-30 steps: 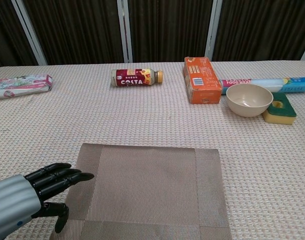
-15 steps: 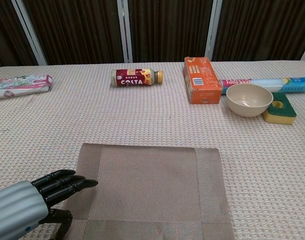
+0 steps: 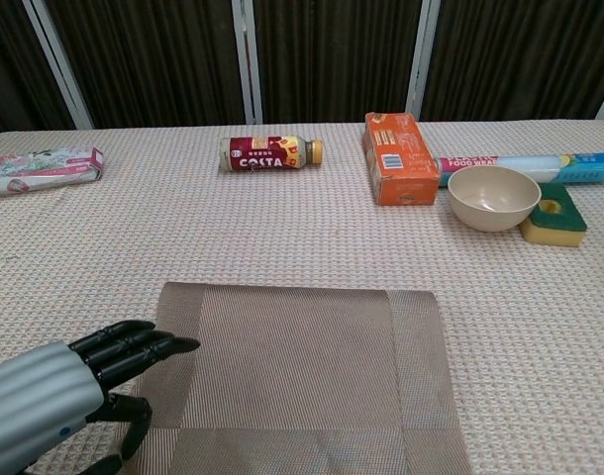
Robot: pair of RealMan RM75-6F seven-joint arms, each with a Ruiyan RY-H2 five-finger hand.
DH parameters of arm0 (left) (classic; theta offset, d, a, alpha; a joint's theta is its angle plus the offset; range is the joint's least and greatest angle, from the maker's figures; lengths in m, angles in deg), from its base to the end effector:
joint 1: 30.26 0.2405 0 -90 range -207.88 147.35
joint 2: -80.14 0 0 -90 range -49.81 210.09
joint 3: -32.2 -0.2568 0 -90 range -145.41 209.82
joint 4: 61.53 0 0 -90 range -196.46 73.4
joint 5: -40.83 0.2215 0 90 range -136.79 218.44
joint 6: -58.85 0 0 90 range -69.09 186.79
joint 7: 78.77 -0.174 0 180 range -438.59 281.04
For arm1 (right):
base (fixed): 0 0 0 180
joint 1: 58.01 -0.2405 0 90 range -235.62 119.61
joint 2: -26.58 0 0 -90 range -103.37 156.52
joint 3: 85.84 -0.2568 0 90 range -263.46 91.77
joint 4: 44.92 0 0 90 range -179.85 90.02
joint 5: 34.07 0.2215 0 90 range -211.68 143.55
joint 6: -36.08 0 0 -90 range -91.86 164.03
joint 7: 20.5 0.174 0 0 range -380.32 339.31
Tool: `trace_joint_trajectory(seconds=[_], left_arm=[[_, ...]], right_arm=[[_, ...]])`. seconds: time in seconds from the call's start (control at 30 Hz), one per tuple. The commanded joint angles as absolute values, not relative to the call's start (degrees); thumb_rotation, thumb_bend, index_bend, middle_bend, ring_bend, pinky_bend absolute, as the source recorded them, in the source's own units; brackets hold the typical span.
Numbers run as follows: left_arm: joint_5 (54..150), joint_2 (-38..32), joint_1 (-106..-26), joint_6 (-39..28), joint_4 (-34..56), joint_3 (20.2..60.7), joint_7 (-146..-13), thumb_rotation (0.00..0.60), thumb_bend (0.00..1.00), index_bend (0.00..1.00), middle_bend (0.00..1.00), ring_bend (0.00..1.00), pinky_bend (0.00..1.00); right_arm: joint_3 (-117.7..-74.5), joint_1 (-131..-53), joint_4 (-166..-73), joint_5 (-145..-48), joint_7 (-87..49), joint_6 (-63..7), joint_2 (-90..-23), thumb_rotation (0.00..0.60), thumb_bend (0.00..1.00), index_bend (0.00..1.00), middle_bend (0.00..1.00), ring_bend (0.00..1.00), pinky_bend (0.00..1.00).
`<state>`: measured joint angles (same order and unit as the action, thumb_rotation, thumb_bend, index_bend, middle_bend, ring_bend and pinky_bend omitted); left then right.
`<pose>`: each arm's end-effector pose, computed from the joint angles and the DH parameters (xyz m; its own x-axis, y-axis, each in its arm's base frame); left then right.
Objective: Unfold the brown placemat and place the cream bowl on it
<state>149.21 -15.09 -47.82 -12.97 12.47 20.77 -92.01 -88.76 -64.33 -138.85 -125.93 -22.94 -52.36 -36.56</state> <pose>-0.2122 0.1704 -0.0890 0.5750 0.2069 0.7915 0.6599 -0.6892 -0.2992 -0.2857 -0.2179 0.1541 0.4237 0.0722 0.9029 -0.8929 -0.1340 0.4298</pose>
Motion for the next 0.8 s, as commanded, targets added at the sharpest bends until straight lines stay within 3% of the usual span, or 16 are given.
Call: trace_joint_trajectory(seconds=[0.03,0.3,0.5,0.7,0.8], left_arm=[[148.04,-14.35,-49.84,-12.73,16.29,23.7,-91.41,0.6,0.5,0.66,0.0,0.0,0.0],[137.65,-13.03,-58.43,-5.14,28.18,39.45,-95.86,0.6,0.5,0.67,0.0,0.0,0.0],[123.67,-13.3,-65.35,1.4,30.16,52.98,-100.18,0.6,0.5,0.67,0.0,0.0,0.0],[114.97,-13.19,-69.29,3.45,25.32,59.44,-100.98,0.6,0.5,0.68,0.0,0.0,0.0],[112.08,-12.85,-70.35,4.11,22.45,60.75,-100.57,0.6,0.5,0.68,0.0,0.0,0.0]], right_arm=[[-88.83,-64.32,-138.82,-125.91,-23.11,-52.37,-36.63,0.6,0.0,0.0,0.0,0.0,0.0],[-89.61,-64.62,-138.78,-124.93,-24.28,-51.95,-37.09,0.6,0.0,0.0,0.0,0.0,0.0],[-90.11,-64.66,-138.54,-123.23,-25.33,-51.17,-37.35,0.6,0.0,0.0,0.0,0.0,0.0],[-90.64,-64.67,-137.88,-121.41,-25.93,-50.41,-37.48,0.6,0.0,0.0,0.0,0.0,0.0],[-90.83,-64.73,-137.72,-120.91,-26.21,-50.15,-37.58,0.6,0.0,0.0,0.0,0.0,0.0]])
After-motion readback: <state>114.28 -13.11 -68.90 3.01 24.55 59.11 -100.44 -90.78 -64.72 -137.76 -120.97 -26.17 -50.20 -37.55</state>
